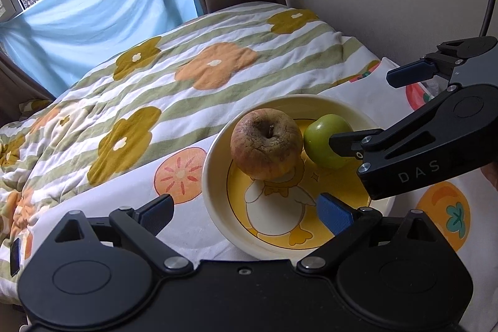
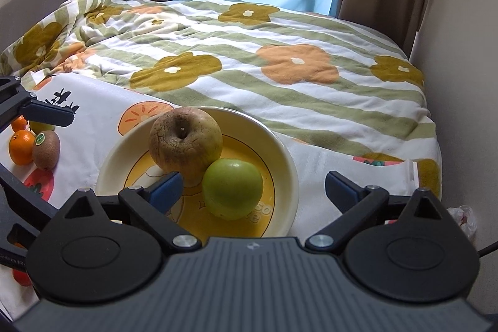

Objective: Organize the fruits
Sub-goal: 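Lower both apples into the duck bowl and open both tools, then grasp a red cherry tomato with the left tool while the right tool grasps another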

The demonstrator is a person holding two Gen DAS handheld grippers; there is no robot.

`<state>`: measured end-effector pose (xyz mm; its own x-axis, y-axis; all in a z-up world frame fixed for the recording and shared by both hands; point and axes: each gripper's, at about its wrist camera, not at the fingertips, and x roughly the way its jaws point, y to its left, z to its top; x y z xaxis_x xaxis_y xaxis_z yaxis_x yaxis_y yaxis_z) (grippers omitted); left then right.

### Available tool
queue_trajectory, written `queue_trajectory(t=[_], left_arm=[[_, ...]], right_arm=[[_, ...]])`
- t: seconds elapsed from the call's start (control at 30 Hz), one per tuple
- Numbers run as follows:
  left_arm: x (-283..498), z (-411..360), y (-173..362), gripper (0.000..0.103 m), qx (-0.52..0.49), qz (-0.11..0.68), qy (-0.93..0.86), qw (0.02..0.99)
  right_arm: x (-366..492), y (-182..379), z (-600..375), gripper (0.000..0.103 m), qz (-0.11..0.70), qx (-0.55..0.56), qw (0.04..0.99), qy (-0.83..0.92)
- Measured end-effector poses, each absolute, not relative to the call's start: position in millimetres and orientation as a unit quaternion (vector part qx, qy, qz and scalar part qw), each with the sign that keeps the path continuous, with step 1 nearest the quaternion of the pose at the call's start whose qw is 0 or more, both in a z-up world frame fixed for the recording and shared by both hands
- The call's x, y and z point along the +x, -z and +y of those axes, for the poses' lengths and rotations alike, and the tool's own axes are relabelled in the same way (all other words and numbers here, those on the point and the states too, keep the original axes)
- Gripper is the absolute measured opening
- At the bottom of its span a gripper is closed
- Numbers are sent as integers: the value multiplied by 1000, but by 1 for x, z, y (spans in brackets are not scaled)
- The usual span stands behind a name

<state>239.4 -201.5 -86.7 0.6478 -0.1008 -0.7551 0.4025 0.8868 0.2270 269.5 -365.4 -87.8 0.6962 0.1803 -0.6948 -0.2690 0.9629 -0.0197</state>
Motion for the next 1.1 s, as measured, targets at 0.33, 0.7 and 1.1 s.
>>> queue_trajectory(t=[0.33,0.7,1.1], left_arm=[[183,-194,44,100,171,345,105,917],[118,-159,15,100,123,322,62,937],[66,-94,29,100,119,317,48,940]], right_arm=[[226,44,-370,103,357,-47,927,-102],[167,7,-360,103,341,-28,935,-97],[103,16,-303,103,346,5,935,-73]])
